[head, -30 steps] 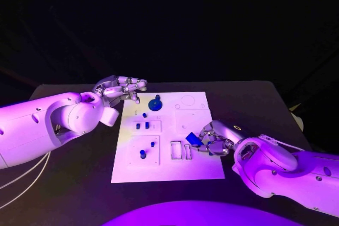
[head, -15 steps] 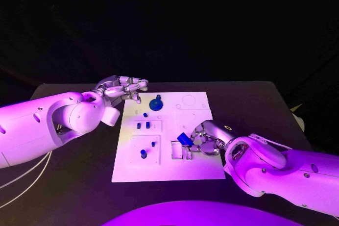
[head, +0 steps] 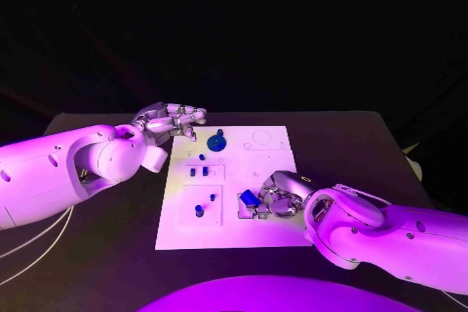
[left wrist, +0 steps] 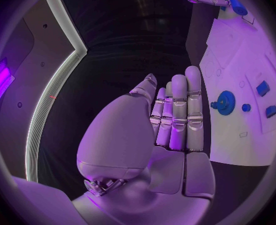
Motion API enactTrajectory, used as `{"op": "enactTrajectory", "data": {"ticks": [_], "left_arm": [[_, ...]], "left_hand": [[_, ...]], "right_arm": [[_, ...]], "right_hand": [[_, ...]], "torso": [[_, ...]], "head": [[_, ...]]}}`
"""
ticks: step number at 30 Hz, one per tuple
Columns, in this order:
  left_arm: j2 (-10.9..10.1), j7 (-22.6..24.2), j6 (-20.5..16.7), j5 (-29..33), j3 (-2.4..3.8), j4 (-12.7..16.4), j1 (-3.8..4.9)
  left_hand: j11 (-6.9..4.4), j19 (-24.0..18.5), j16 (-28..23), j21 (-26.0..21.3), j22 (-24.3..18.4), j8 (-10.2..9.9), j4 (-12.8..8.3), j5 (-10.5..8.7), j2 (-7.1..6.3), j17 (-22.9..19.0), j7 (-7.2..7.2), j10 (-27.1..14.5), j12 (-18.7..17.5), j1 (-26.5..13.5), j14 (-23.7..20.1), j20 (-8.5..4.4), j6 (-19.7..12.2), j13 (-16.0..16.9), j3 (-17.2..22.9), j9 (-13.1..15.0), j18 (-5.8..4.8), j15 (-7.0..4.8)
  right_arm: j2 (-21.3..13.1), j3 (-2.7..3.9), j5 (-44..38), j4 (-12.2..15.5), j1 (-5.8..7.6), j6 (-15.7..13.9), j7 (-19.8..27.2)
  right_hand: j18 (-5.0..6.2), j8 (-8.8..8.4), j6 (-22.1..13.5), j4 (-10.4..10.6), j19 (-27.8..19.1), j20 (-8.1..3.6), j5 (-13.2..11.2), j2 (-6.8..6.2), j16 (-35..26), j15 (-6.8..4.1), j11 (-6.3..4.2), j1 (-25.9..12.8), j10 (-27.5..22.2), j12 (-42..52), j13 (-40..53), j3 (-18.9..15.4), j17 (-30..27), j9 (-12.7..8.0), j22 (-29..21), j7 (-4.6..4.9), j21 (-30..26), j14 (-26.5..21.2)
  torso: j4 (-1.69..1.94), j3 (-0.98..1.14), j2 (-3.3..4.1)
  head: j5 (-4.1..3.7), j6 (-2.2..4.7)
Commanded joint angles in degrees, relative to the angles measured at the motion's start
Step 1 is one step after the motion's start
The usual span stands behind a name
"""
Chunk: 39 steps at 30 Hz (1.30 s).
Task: Assemble the parts on the task board
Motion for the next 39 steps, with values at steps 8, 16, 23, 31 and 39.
{"op": "enactTrajectory", "data": {"ticks": [8,16,23,31,39], "left_arm": [[0.04,0.35,1.1,-0.1,0.04,0.2,0.02],[-0.07,0.32,1.11,-0.1,0.04,0.26,0.02],[-0.14,0.3,1.09,-0.1,0.04,0.29,0.03],[-0.21,0.21,1.2,-0.1,0.04,0.3,0.03],[-0.34,0.18,1.2,-0.1,0.04,0.3,0.02]], "left_hand": [[0.07,0.22,0.25,-0.32,-0.09,0.26,-0.06,-0.18,0.35,-0.08,0.08,-0.41,0.26,0.02,-0.22,0.06,-0.29,0.06,-0.22,0.05,0.74,0.03],[0.07,0.22,0.25,-0.32,-0.09,0.26,-0.06,-0.18,0.35,-0.08,0.08,-0.41,0.26,0.02,-0.22,0.06,-0.29,0.06,-0.22,0.05,0.74,0.03],[0.07,0.22,0.25,-0.32,-0.09,0.26,-0.06,-0.18,0.35,-0.08,0.08,-0.41,0.26,0.02,-0.22,0.06,-0.29,0.06,-0.22,0.05,0.74,0.03],[0.07,0.22,0.27,-0.36,-0.11,0.33,-0.1,-0.18,0.37,-0.11,0.08,-0.48,0.39,0.06,-0.27,0.06,-0.32,0.09,-0.28,0.06,0.74,0.04],[0.07,0.22,0.28,-0.37,-0.11,0.36,-0.09,-0.18,0.4,-0.11,0.07,-0.49,0.42,0.06,-0.28,0.06,-0.31,0.1,-0.28,0.07,0.74,0.04]], "right_arm": [[0.91,-0.03,0.91,-1.28,-0.06,2.4,0.04],[1.28,-0.03,0.79,-1.96,-0.06,1.55,0.14],[1.56,-0.03,0.65,-2.16,-0.06,0.8,0.7],[1.45,-0.03,0.14,-1.99,-0.07,0.18,1.14],[0.35,-0.04,0.96,-0.12,-0.34,0.7,4.16]], "right_hand": [[-0.55,0.53,1.4,0.07,4.76,-0.43,-0.51,0.15,0.23,-0.62,0.0,-1.31,0.56,0.15,0.34,-0.78,7.91,0.41,13.75,-1.1,0.05,4.57],[-0.49,1.38,1.04,0.12,4.66,-0.61,-10.29,0.31,0.09,-0.69,-0.12,-7.61,0.61,-0.25,0.6,-3.83,7.77,1.47,13.68,-1.16,-0.23,4.53],[-0.36,1.92,0.27,0.23,4.46,-0.52,-19.54,-1.21,-0.17,-0.61,0.06,-13.52,0.22,-1.08,0.37,-3.52,7.46,2.32,13.48,-1.05,-0.8,4.45],[-0.33,2.31,-0.1,0.08,4.41,-0.46,-20.51,-0.6,-0.2,-0.58,0.1,-14.69,0.2,-1.34,0.55,-1.83,7.48,2.85,13.44,-1.02,-0.98,4.46],[-0.44,2.95,-0.14,-0.17,4.61,-0.56,-16.33,1.64,0.03,-0.7,-0.07,-10.83,0.78,-0.97,1.51,-0.98,7.88,3.54,13.68,-1.21,-0.53,4.57]], "torso": [[0.01,0.03,0.0],[-0.01,0.01,0.01],[-0.03,0.03,0.01],[-0.07,0.04,-0.02],[-0.08,0.04,0.0]], "head": [[0.24,-0.15],[0.34,-0.14],[0.39,-0.12],[0.43,-0.11],[0.36,-0.06]]}}
